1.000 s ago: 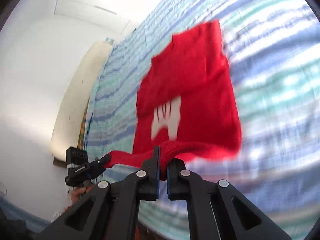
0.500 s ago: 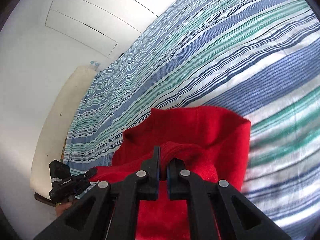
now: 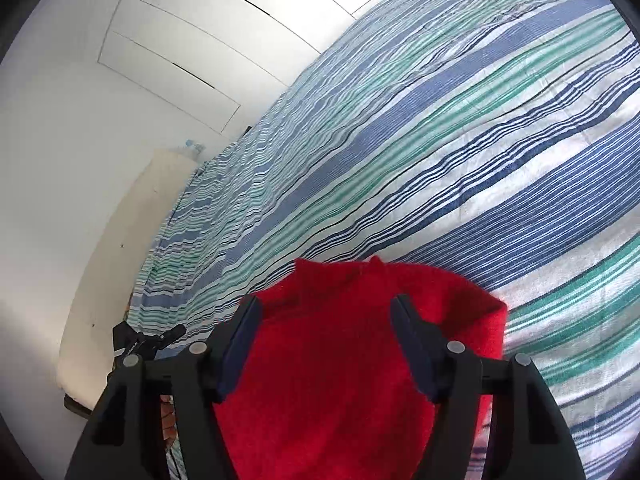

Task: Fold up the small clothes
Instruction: 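Grasp the sweater hem with the left tool while the right tool grasps it too, then fold the hem up over the sweater body with both tools and release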

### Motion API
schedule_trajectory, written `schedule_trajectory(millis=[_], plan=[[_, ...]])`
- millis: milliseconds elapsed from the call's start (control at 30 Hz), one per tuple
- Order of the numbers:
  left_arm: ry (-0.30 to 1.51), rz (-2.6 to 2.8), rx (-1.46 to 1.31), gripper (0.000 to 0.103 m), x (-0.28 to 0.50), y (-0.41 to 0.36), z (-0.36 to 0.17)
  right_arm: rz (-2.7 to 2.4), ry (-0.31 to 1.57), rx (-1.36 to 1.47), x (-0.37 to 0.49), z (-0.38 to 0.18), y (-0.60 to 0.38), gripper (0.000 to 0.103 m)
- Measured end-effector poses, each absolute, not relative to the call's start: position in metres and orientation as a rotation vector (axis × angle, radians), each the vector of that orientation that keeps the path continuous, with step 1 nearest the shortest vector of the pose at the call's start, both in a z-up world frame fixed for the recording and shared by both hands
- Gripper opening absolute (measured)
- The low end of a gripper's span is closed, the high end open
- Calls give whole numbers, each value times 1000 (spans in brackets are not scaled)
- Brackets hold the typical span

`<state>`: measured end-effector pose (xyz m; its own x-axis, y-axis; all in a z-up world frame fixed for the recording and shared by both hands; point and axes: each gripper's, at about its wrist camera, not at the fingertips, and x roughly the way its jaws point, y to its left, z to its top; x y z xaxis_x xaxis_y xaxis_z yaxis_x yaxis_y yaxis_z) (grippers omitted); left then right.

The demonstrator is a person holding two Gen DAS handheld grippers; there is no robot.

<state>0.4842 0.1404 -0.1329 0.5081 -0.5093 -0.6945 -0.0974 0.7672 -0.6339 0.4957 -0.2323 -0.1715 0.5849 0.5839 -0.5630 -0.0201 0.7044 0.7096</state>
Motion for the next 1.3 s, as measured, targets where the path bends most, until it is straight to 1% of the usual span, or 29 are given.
schedule_trajectory(millis=[67,133,233,267,300,333,367,400,433,467,500,567,633,1000,1233,1300], plan=[[1016,-371,-558,88,458,119,-123,496,928,680,480,-163,-221,68],[1032,-490,-401,90,424,88,-124,616,970,643,458,-162,-205,68],[1111,-459,-122,90,385,53,-156,695,1072,560,424,-181,-187,67],[1145,-400,-72,86,381,54,-167,640,1113,485,414,-192,-188,67],[1166,-366,-63,76,379,59,-173,560,1142,396,407,-201,-192,62],[1171,-347,-80,73,377,66,-172,488,1156,336,401,-210,-201,54],[1159,-321,-100,73,371,71,-162,428,1157,329,395,-213,-215,31],[1138,-290,-99,81,364,74,-150,384,1148,347,389,-209,-225,27],[1097,-228,-57,87,357,74,-134,365,1127,357,381,-200,-230,29],[1056,-187,-18,94,350,72,-122,350,1098,324,371,-187,-228,49],[1019,-155,15,96,343,70,-111,344,1066,276,362,-175,-224,70],[996,-116,61,96,334,68,-100,372,1006,212,345,-154,-215,71],[1002,-80,94,96,330,63,-95,381,998,190,337,-146,-209,71],[988,-36,171,96,306,48,-73,354,999,276,294,-136,-189,71],[996,-31,167,96,303,49,-75,332,1004,286,278,-133,-197,71],[1025,-66,78,98,307,64,-88,322,1006,299,270,-135,-200,71]])
